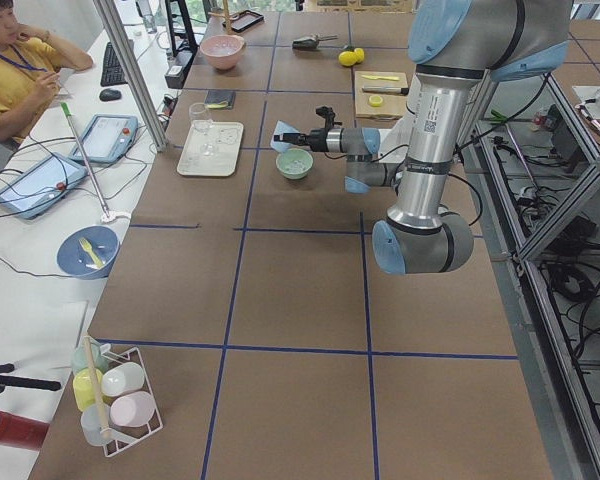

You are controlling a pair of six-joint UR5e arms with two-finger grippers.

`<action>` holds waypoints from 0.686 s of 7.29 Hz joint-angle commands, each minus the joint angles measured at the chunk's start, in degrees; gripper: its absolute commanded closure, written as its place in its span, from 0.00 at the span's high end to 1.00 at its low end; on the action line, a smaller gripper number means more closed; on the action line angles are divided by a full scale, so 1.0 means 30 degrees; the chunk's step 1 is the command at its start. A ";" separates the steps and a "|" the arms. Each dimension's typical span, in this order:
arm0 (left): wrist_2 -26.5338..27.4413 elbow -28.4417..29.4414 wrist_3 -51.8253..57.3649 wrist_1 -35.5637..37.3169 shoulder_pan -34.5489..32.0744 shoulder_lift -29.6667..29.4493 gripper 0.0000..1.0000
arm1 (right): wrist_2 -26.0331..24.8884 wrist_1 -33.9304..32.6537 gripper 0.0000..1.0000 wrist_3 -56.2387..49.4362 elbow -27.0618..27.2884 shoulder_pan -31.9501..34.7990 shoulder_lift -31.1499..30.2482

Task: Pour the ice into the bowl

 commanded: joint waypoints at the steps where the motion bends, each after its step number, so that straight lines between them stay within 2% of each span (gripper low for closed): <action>1: -0.0809 -0.0151 -0.4917 -0.0572 -0.0265 0.0074 0.00 | -0.0004 0.0010 1.00 -0.0025 0.0034 -0.0010 -0.0107; 3: -0.1980 -0.0151 -1.0475 -0.0514 -0.0326 0.0190 0.00 | -0.0004 0.0010 1.00 -0.0025 0.0063 0.0019 -0.0107; 5: -0.2073 -0.0180 -1.1787 -0.0542 -0.0558 0.1907 0.00 | -0.0004 0.0039 1.00 -0.0112 0.0210 0.0019 -0.0283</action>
